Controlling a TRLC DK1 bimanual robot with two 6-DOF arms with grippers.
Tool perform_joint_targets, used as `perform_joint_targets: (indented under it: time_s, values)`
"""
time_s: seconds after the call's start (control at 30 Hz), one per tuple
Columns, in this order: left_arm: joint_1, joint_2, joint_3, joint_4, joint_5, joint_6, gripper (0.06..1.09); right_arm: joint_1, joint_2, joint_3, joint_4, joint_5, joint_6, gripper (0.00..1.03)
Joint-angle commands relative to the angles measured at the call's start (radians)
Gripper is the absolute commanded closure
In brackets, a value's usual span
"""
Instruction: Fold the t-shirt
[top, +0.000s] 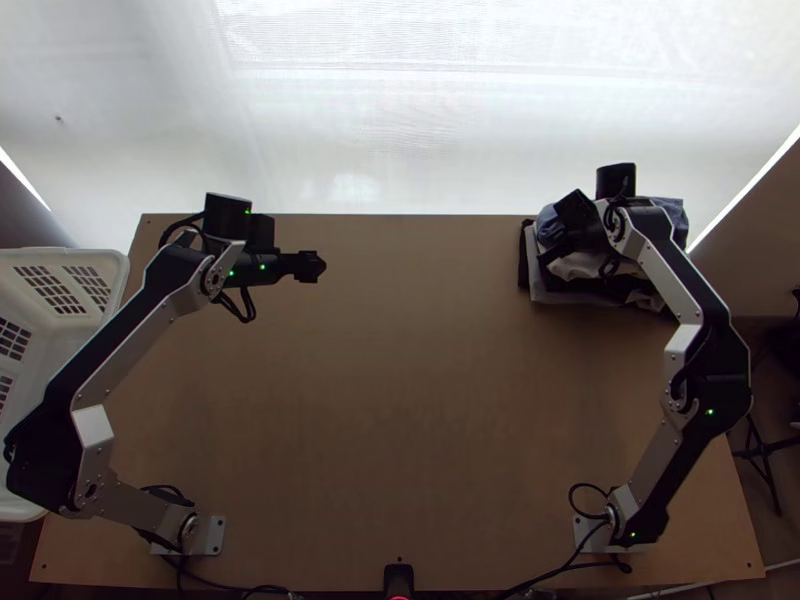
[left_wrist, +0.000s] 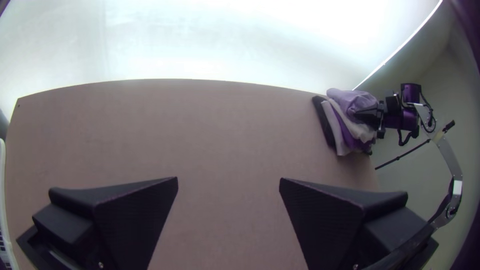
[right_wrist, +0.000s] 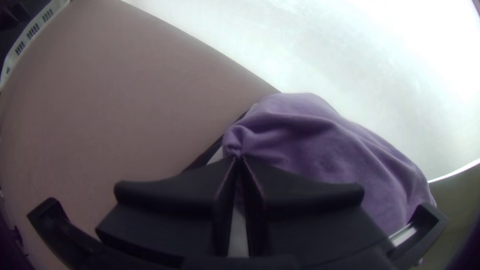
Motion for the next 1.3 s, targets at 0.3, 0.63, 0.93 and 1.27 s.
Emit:
perform_joint_targets:
  time_s: [0.3,0.63,0.93,1.27]
  values:
    - [0.011,0.011,0.004,0.01,0.015,0.001,0.1,-0.027,-0.214,-0.097,0.004,-0.001,0.01,1.0]
    - [0.006,0.017,0.013,0.016,0.016,-0.007,0.1,-0.028,-0.326,-0.152,-0.054,-0.026,0.024,1.0]
    - [0.0,0.026,0.032,0.021,0.021,-0.016,0.1,-0.022,-0.381,-0.166,-0.136,-0.06,0.03,1.0]
    - [-0.005,0.022,0.033,0.019,0.022,-0.022,0.1,-0.041,-0.294,-0.344,-0.048,-0.071,0.027,1.0]
